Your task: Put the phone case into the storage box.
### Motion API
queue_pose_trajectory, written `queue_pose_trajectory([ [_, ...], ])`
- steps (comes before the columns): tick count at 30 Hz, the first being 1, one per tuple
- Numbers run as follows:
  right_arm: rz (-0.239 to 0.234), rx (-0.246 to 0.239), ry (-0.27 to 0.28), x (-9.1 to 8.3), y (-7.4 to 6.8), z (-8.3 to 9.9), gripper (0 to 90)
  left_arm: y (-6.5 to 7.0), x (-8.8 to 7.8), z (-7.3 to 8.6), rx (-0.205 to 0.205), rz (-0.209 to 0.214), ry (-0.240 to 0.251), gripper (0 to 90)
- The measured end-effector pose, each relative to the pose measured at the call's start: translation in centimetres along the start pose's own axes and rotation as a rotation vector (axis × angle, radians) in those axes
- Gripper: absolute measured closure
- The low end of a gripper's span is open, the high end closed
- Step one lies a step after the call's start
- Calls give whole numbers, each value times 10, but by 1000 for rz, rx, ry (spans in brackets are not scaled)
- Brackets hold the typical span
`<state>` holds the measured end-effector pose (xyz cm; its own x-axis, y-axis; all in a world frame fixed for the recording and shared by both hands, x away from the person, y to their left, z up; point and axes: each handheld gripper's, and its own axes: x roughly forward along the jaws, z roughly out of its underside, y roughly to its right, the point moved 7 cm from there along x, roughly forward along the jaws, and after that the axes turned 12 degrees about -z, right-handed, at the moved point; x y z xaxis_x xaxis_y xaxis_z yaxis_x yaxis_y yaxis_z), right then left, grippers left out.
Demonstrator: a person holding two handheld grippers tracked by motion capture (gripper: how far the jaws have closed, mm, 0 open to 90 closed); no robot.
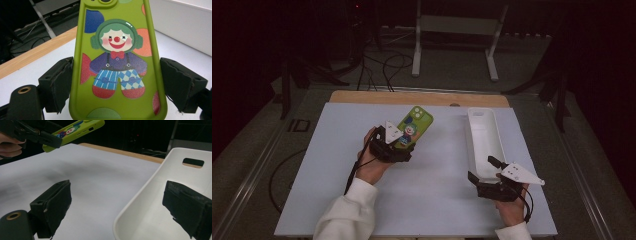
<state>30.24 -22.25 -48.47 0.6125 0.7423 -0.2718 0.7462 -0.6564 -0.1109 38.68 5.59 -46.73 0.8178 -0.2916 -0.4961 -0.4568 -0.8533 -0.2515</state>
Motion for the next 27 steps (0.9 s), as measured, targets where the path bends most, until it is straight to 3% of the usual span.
queue_pose_trajectory([
  [11, -30, -2, 9, -1, 3, -14, 81, 7, -8, -5, 12, 12, 39, 164],
  [27, -55, -8, 15, 3, 6, -37, 81, 20, -27, -13, 61, 39, 106, 164],
])
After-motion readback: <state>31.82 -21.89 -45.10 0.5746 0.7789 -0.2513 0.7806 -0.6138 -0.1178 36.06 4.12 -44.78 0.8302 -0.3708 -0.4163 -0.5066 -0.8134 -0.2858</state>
